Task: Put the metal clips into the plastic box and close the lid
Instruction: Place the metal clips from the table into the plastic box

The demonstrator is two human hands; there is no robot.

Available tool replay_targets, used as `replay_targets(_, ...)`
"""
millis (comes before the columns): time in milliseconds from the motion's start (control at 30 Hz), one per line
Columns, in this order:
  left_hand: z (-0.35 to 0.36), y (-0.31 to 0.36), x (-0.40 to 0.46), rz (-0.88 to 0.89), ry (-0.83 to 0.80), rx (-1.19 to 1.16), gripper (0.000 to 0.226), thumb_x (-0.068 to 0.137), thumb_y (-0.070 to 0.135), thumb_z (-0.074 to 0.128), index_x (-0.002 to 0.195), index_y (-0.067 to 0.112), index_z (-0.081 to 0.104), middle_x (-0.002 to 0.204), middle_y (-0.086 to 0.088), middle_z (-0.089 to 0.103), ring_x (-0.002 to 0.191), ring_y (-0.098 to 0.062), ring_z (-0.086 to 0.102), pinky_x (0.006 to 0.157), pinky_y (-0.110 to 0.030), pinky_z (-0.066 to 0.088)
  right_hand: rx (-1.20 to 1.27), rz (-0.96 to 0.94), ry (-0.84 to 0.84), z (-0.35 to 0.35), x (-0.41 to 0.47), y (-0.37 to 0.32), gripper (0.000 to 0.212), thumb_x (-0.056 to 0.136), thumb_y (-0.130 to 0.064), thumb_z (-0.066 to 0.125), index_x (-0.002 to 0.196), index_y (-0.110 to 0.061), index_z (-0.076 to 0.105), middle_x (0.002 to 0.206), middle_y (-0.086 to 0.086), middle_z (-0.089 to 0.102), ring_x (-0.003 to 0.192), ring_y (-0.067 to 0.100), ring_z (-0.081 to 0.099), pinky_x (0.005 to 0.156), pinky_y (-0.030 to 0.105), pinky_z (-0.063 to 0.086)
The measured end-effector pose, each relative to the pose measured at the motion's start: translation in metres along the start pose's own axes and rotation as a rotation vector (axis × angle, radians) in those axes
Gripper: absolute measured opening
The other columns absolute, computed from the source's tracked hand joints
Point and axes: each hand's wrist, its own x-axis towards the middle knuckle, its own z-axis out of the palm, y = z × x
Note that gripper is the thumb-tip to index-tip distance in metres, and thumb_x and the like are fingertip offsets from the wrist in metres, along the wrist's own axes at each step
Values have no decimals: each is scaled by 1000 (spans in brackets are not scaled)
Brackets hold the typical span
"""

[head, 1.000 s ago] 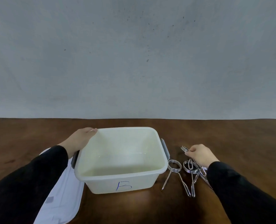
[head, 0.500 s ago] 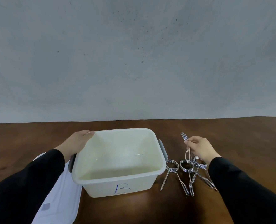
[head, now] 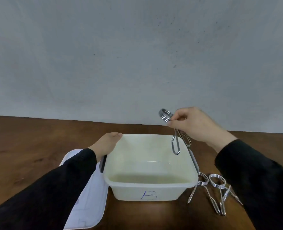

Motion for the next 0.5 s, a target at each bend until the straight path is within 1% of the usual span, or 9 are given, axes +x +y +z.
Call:
replay_targets(67, 0, -1, 0, 13, -3, -25, 29, 101, 41, 43, 105, 24, 66, 112, 3, 69, 103, -16, 64, 99, -37, 48, -122, 34, -196, 40, 1, -23, 21, 77, -37, 79, 75, -17, 73, 60, 1, 66, 51, 16, 54, 55, 28, 43)
replay_targets(133, 1, -2, 0, 42, 5, -18, 27, 102, 39, 41, 91, 24, 60, 103, 2, 62, 92, -17, 56, 85, -31, 45, -241, 92, -357, 84, 4, -30, 21, 77, -36, 75, 79, -15, 75, 62, 5, 69, 52, 18, 57, 53, 26, 44)
replay_targets(167, 1, -3, 1, 57, 11, -5, 27, 102, 39, 41, 91, 22, 58, 101, -1, 59, 90, -18, 53, 79, -30, 43, -305, 116, -412, 106, 7, -30, 22, 79, -34, 72, 82, -12, 75, 61, 5, 67, 54, 20, 57, 53, 25, 43)
replay_targets(233, 2, -6, 3, 79, 26, 4, 28, 102, 39, 40, 98, 19, 59, 102, -1, 61, 89, -18, 54, 75, -30, 41, -421, 151, -484, 148, 13, -25, 26, 81, -32, 69, 82, -6, 71, 59, 3, 60, 61, 24, 58, 56, 26, 43)
replay_targets(300, 3, -9, 4, 86, 39, 8, 35, 103, 39, 39, 109, 16, 64, 108, 0, 66, 94, -17, 59, 76, -29, 42, -503, 166, -518, 181, 19, -17, 23, 82, -32, 69, 81, -9, 65, 64, 2, 58, 69, 26, 59, 61, 29, 45)
replay_targets(333, 4, -10, 4, 85, 45, 15, 38, 103, 39, 38, 116, 14, 64, 111, -2, 67, 98, -18, 60, 78, -29, 43, -533, 166, -525, 195, 23, -14, 21, 83, -31, 70, 89, -11, 66, 72, 2, 60, 74, 26, 59, 65, 29, 46)
replay_targets(400, 5, -10, 4, 87, 56, 22, 42, 104, 38, 36, 121, 11, 63, 116, -8, 66, 99, -20, 59, 81, -31, 43, -585, 166, -545, 213, 27, -12, 30, 87, -28, 70, 112, -11, 68, 93, 7, 66, 88, 27, 62, 78, 33, 50)
replay_targets(467, 5, -12, 5, 90, 60, 20, 43, 104, 38, 36, 118, 8, 64, 116, -14, 67, 100, -24, 60, 81, -33, 44, -651, 178, -567, 226, 29, -11, 37, 90, -26, 70, 124, -10, 65, 114, 11, 69, 103, 30, 65, 91, 37, 50)
replay_targets(500, 5, -13, 6, 93, 61, 14, 43, 104, 38, 36, 116, 7, 64, 115, -15, 67, 98, -24, 61, 79, -32, 46, -676, 185, -571, 232, 31, -10, 38, 91, -25, 70, 126, -10, 65, 118, 11, 68, 104, 30, 64, 94, 37, 49)
